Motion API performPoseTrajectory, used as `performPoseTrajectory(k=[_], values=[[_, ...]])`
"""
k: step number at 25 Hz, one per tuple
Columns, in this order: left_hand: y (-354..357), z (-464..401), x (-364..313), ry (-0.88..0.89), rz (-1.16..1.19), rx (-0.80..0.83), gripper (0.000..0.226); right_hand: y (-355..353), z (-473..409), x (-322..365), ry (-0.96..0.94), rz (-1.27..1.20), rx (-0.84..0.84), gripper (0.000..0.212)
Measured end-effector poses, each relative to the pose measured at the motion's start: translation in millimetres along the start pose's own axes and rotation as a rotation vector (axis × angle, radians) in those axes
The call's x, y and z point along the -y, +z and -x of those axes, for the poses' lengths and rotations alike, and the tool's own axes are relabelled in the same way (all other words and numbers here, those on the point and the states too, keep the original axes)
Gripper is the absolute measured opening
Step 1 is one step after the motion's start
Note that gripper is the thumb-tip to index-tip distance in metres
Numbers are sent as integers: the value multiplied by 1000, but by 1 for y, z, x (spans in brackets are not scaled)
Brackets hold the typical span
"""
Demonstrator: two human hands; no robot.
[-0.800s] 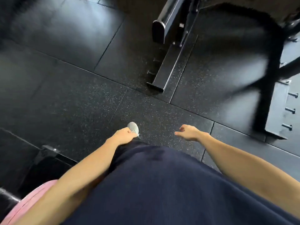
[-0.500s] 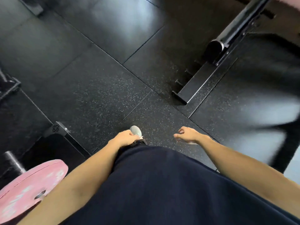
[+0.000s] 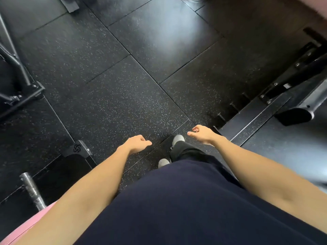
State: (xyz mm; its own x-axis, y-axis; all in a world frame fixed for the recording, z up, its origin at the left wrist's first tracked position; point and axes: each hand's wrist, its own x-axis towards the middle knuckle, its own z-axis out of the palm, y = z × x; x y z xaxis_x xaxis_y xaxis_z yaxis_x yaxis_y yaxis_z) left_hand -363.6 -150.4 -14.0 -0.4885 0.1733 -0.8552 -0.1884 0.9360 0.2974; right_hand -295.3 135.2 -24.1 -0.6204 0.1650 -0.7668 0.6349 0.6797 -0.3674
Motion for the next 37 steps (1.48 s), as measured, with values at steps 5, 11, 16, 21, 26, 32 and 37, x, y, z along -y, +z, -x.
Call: performPoseTrajectory(k=[5, 11, 16, 21, 26, 32, 37], values=[[-76, -64, -27, 9, -68, 47, 24, -46, -88, 52, 29, 2, 38, 66], [-241, -160, -100, 0, -99, 6, 25, -156, -210, 140, 4, 20, 74, 64], [-343, -217, -131, -29, 28, -86, 35, -237, -289, 215, -32, 56, 59, 60], [-435, -288, -156, -37, 46, -55, 38, -290, -370, 284, -22, 21, 79, 60], [-582, -391, -198, 53, -79, -67, 34, -363, -462, 372, 49, -87, 10, 67], [-741, -474, -281, 156, -229, -101, 40, -450, -529, 453, 126, -341, -99, 67], [-820, -545, -373, 276, -450, -74, 54, -516, -592, 473, 166, -401, -119, 66]])
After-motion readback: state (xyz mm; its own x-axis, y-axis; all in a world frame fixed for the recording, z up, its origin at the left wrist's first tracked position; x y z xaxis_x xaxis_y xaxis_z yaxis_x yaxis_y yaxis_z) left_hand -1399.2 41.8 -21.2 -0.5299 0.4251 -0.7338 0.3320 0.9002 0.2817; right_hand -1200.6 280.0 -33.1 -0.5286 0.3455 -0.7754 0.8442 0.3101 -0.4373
